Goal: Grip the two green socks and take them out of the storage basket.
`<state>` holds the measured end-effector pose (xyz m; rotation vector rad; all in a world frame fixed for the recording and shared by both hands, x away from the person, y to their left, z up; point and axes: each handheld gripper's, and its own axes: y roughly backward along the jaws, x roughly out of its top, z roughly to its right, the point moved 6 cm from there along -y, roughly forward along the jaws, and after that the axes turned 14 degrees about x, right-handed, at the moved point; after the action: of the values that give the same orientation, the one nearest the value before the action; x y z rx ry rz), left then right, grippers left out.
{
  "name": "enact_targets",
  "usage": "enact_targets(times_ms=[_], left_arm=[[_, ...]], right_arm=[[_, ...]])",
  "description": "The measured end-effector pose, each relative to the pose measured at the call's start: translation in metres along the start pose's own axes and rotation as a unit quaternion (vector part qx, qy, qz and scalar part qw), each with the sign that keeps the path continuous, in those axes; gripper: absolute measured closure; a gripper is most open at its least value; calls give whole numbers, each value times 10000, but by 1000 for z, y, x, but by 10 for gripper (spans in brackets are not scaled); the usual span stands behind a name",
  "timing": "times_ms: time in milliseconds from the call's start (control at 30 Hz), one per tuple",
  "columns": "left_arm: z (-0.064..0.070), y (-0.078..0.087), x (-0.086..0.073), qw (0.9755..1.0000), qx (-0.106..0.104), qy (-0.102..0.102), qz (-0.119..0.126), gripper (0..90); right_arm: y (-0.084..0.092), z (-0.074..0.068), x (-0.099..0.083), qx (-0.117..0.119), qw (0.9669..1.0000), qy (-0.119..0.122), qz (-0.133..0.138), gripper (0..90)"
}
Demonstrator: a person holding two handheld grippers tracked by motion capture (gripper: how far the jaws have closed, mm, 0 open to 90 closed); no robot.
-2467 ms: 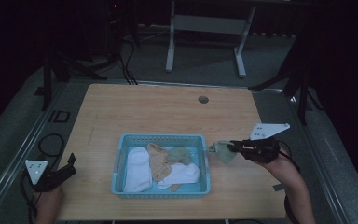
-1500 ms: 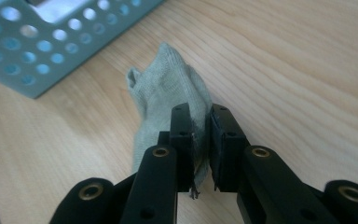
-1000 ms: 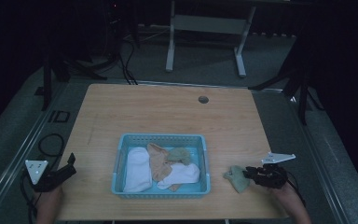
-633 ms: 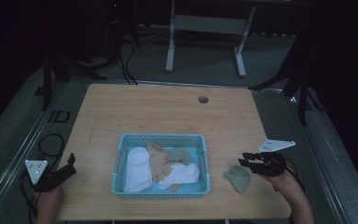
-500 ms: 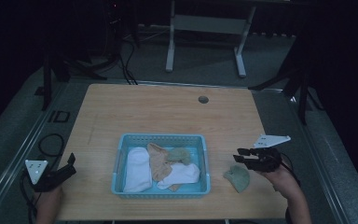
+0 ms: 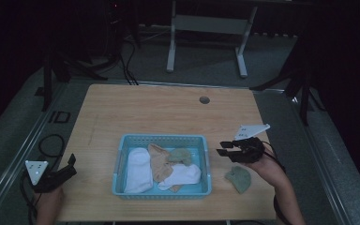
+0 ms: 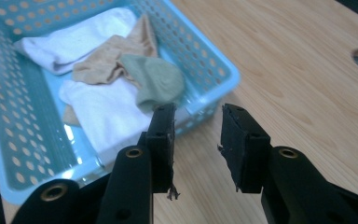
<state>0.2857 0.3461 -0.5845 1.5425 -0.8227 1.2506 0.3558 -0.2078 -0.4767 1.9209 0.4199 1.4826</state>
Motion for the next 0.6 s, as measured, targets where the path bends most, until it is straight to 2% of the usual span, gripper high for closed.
enact_targets(times_ms=[167,333,400,600], left_arm=[[0,0,0,10000,-3,0,-2,7],[0,0,0,10000,-3,5,0,7],[0,0,0,10000,-8,7,0,7],[0,0,0,10000,-1,4,20,8]], right_arm=[[-8,-2,7,73,9999,95,-80,650],[-27,-7,22,237,9991,258,-238,657],[-30,-8,24,268,9989,282,-265,657],[-55,-12,34,434,9968,436,-505,650]])
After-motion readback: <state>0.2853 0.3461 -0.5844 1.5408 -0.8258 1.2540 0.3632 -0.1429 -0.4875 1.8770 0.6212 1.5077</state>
